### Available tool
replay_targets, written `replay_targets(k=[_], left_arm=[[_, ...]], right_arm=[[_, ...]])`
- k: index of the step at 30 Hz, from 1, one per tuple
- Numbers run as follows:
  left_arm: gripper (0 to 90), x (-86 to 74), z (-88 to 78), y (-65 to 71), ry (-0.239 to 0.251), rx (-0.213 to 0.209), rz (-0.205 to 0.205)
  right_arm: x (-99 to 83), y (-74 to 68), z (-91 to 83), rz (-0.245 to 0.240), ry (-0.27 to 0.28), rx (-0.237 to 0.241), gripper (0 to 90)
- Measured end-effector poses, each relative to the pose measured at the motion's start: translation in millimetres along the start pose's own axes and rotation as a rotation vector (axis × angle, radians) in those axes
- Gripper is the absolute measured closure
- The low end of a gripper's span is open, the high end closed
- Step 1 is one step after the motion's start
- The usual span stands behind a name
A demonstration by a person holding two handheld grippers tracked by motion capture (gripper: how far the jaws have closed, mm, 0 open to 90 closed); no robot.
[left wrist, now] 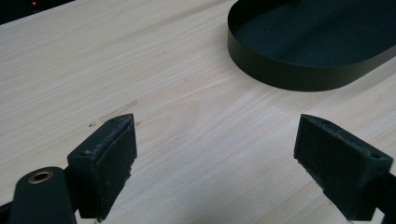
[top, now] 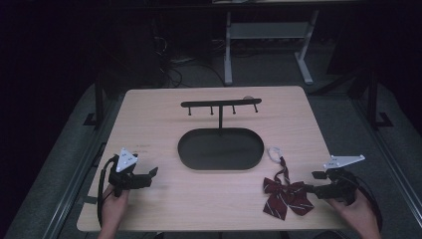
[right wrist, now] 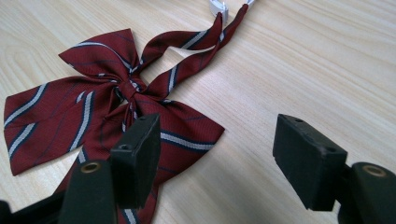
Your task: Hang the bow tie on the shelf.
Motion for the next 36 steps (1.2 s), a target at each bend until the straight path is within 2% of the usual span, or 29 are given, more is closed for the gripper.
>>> replay_targets(k=[9,13,14,18,36], left_arm=[[13.1,-0.7,0.4,1.3,0.003,-0.019,0.001],[13.1,0.8,-0.7,2.0,0.007,-0.032,-0.009],[13.1,1.2,-0.9,2.4,0.009,-0.030,-0.001],[13.1,0.5,-0.4,2.9,0.005,-0.029,0.007],[13.1,0.4,-2.0,2.3,0.008,-0.027,-0.002]], right_arm=[[6.7,-5.6,-0.7,0.008,0.010,0.001,32.0],[13.9,-12.6,-0.8,-0.021,0.001,-0.003,33.5],[18.4,-14.9,-0.5,-0.044,-0.004,-0.007,33.7],[28.9,-19.3,-1.0,-0.067,-0.002,-0.003,34.9],[64.7,-29.9,8.7,-0.111,-0.042,0.015,40.1]])
Point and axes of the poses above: each handheld gripper's, and its own axes: z roughly forward along the jaws, x roughly out of its top, y roughly to its right, the point moved 7 cm from there along z, roughly forward along the jaws, and after that the axes turned 4 degrees about x, right-handed, at the moved point
